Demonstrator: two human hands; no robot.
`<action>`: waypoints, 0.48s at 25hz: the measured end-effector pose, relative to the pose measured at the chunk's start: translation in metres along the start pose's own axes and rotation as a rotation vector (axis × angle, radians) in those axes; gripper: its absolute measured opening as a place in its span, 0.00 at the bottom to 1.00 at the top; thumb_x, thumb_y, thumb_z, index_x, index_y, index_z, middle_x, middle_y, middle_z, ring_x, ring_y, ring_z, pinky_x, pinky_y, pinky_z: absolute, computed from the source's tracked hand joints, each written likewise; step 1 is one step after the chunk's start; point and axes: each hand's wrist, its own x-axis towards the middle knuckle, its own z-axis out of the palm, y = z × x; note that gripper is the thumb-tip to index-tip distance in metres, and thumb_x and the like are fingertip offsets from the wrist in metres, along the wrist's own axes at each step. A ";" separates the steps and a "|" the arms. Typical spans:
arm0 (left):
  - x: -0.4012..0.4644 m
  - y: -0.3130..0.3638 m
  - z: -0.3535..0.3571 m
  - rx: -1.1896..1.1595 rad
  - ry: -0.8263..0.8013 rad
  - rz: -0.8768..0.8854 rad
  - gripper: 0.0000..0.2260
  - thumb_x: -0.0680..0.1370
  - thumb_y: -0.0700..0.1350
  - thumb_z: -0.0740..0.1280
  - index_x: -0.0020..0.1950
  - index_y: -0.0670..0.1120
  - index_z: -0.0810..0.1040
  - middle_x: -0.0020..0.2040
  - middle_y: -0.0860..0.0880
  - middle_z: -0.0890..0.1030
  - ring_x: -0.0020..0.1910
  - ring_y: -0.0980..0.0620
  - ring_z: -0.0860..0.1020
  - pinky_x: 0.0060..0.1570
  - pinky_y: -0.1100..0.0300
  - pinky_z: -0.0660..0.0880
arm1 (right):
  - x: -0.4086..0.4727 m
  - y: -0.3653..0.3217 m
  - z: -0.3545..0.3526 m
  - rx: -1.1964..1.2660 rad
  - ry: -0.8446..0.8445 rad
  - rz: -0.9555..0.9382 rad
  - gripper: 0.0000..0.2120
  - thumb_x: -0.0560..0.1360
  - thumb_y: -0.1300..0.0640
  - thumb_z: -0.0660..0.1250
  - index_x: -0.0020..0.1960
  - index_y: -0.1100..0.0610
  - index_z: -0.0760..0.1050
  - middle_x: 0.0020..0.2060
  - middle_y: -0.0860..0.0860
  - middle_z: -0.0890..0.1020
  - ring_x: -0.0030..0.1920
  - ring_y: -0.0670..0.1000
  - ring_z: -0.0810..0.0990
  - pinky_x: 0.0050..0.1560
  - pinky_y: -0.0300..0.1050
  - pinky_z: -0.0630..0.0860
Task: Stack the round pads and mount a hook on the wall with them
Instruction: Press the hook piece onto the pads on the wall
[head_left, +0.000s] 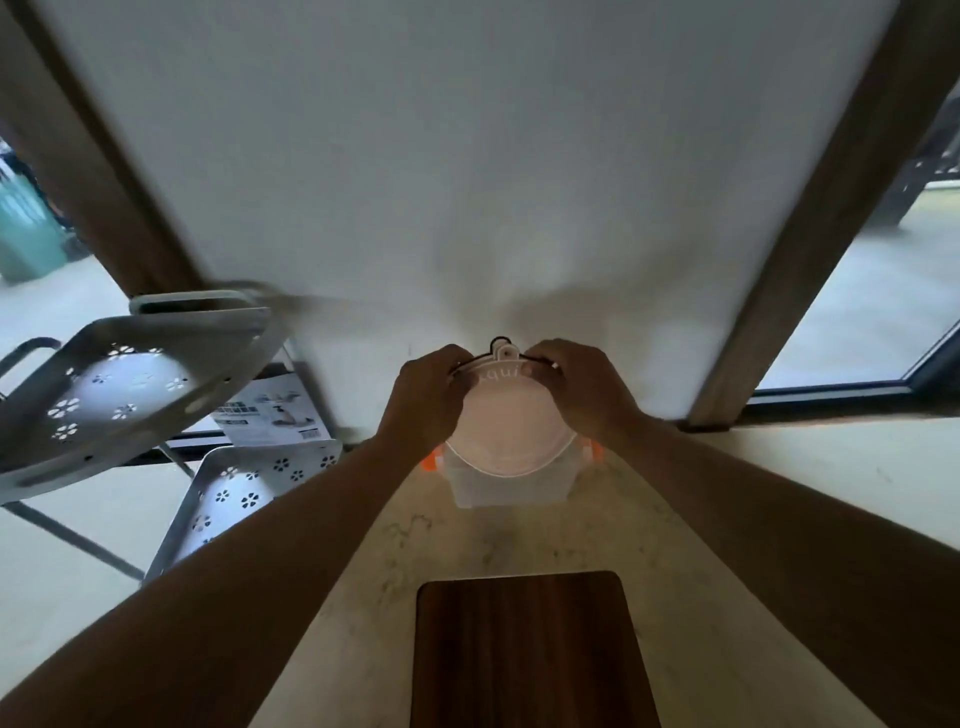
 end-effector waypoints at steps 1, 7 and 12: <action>0.009 -0.004 0.007 -0.006 0.012 -0.007 0.04 0.78 0.45 0.67 0.51 0.49 0.81 0.45 0.49 0.85 0.43 0.50 0.79 0.41 0.63 0.72 | 0.008 0.010 0.005 -0.002 0.007 -0.002 0.10 0.80 0.51 0.63 0.54 0.53 0.80 0.47 0.52 0.84 0.48 0.55 0.81 0.50 0.51 0.76; 0.043 -0.029 0.045 -0.042 0.083 0.035 0.05 0.78 0.45 0.68 0.52 0.47 0.82 0.45 0.50 0.85 0.44 0.50 0.80 0.44 0.60 0.73 | 0.028 0.052 0.033 0.048 0.052 -0.010 0.09 0.81 0.52 0.63 0.54 0.55 0.79 0.46 0.53 0.84 0.46 0.54 0.80 0.47 0.49 0.74; 0.056 -0.028 0.057 -0.063 0.221 0.123 0.11 0.80 0.42 0.64 0.60 0.45 0.80 0.55 0.45 0.83 0.53 0.48 0.79 0.54 0.62 0.72 | 0.041 0.057 0.044 0.143 0.198 -0.011 0.08 0.82 0.55 0.60 0.54 0.56 0.77 0.46 0.50 0.80 0.44 0.48 0.74 0.43 0.37 0.66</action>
